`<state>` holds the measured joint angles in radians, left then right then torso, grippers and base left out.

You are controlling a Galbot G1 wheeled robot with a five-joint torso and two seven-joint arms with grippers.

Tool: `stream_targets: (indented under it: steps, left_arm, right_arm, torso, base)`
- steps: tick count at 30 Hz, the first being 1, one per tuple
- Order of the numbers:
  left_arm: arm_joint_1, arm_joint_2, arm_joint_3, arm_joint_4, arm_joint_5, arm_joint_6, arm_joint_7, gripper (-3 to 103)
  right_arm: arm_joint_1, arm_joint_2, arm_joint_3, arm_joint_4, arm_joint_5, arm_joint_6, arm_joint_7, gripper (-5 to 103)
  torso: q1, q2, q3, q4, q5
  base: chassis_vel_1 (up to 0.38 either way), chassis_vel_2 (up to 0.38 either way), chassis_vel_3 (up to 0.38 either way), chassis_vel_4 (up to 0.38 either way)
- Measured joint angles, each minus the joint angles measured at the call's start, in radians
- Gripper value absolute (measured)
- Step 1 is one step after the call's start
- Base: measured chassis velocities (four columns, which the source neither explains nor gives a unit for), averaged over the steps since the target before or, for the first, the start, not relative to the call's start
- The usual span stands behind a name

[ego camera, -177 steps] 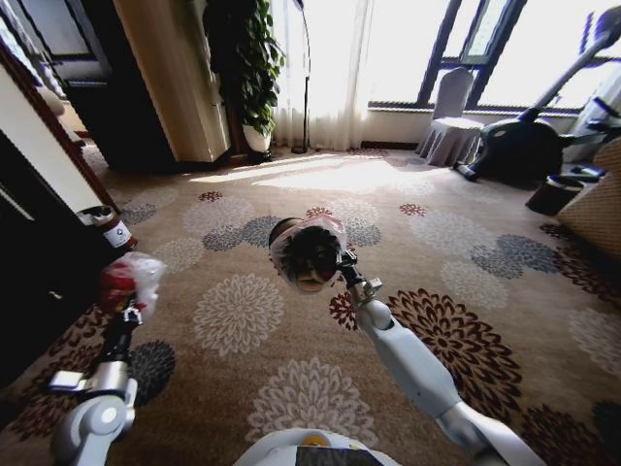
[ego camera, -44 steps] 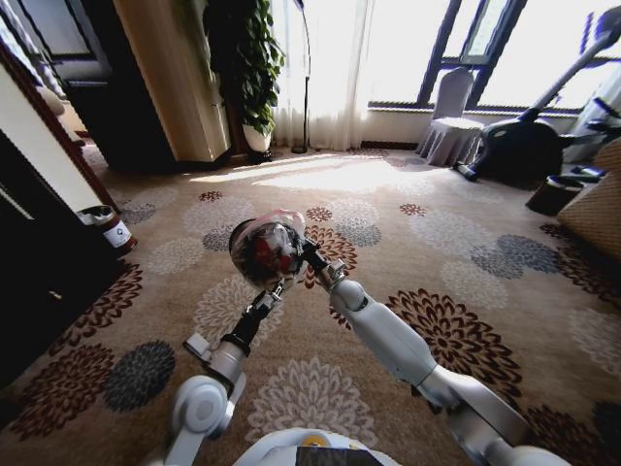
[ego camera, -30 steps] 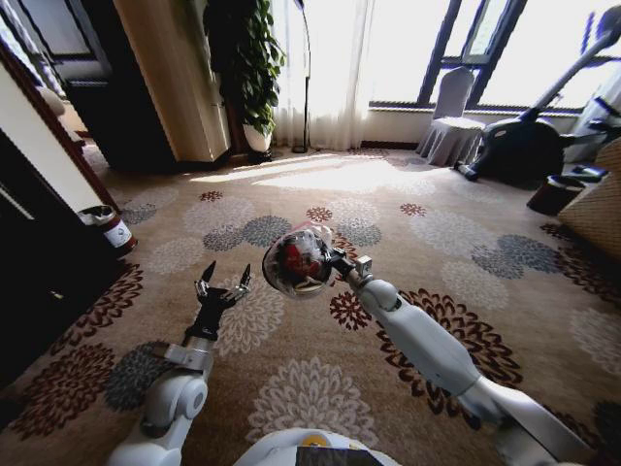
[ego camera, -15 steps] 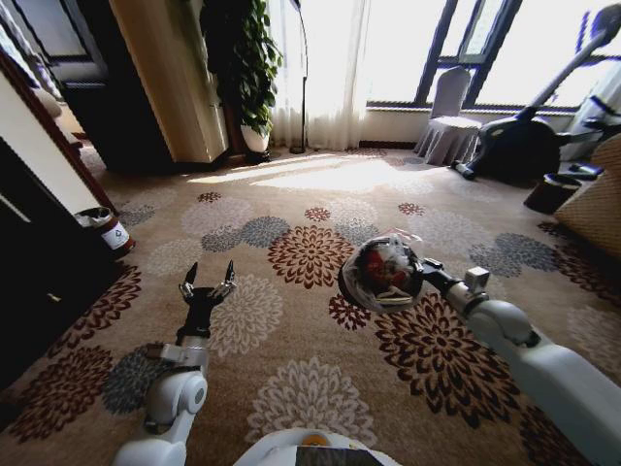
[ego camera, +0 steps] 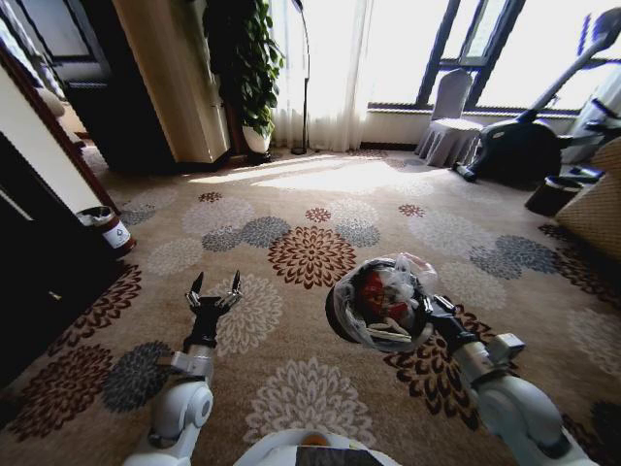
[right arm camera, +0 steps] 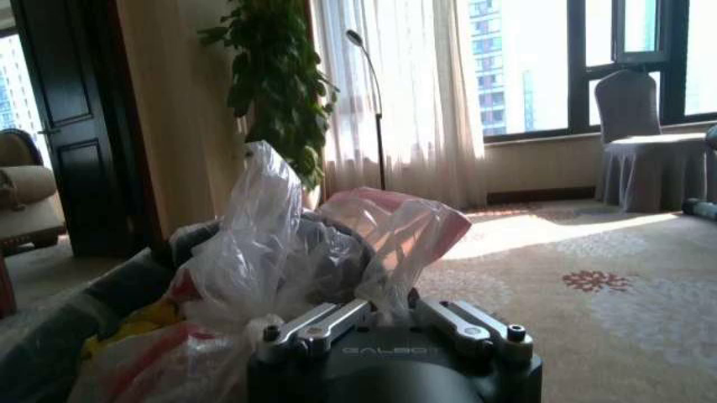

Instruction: Pick up the trash from the ground and place it into the trash bin.

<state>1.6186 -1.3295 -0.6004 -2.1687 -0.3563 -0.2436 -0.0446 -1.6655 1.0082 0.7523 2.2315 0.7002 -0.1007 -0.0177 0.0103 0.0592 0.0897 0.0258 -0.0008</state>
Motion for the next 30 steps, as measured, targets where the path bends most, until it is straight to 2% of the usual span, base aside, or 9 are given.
stream_targets:
  steps: [2,10,13,15,19,20,22,23,30]
  left_arm:
    - [0.004,0.001,-0.004,-0.002,0.0,-0.004,-0.001,100]
    - [0.012,0.0,-0.001,-0.001,0.004,-0.015,-0.004,100]
    - [0.012,0.001,0.001,0.003,0.006,-0.017,-0.004,100]
    - [0.009,0.003,0.002,0.004,0.006,-0.017,-0.005,100]
    - [0.006,0.004,0.005,0.007,0.005,-0.015,-0.005,100]
    - [0.006,0.004,0.006,0.008,0.004,-0.014,-0.005,100]
    - [0.005,0.004,0.007,0.01,0.004,-0.014,-0.005,100]
    - [0.003,0.004,0.007,0.012,0.003,-0.014,-0.005,100]
    - [0.001,0.005,0.01,0.016,0.0,-0.013,-0.005,100]
  right_arm:
    - [-0.003,0.004,0.001,0.002,-0.003,0.002,0.0,0]
    - [0.001,0.02,-0.019,-0.006,-0.036,0.024,0.0,0]
    - [-0.001,0.03,-0.034,-0.008,-0.051,0.03,0.0,0]
    - [0.001,0.036,-0.042,-0.011,-0.056,0.035,0.0,0]
    - [0.006,0.043,-0.053,-0.015,-0.06,0.039,-0.001,0]
    - [0.006,0.046,-0.059,-0.015,-0.063,0.04,-0.001,0]
    - [0.006,0.05,-0.064,-0.015,-0.067,0.041,-0.001,0]
    - [0.006,0.055,-0.07,-0.014,-0.071,0.042,0.0,0]
    - [-0.002,0.077,-0.081,-0.002,-0.094,0.057,0.0,0]
  torso:
    - [0.0,0.0,0.0,0.0,0.001]
    - [0.0,0.0,0.0,0.0001,0.0003]
    - [0.0,0.0,0.0,-0.0002,0.0015]
    - [0.0,0.0,0.0,-0.0002,-0.0005]
    - [0.0,0.0,0.0,0.0001,0.0016]
    - [0.0,0.0,0.0,0.0,-0.0001]
    - [0.0,0.0,0.0,0.0001,-0.0009]
    - [0.0,0.0,0.0,-0.0001,0.0017]
    - [0.0,0.0,0.0,-0.0001,0.0007]
  base:
    - [-0.148,-0.169,0.189,0.161]
    - [-0.239,-0.244,0.25,0.239]
    - [-0.289,-0.284,0.288,0.288]
    - [-0.311,-0.31,0.301,0.296]
    - [-0.32,-0.314,0.321,0.322]
    - [-0.379,-0.384,0.376,0.359]
    - [-0.379,-0.384,0.387,0.367]
    - [-0.333,-0.362,0.352,0.385]
    - [-0.355,-0.368,0.353,0.373]
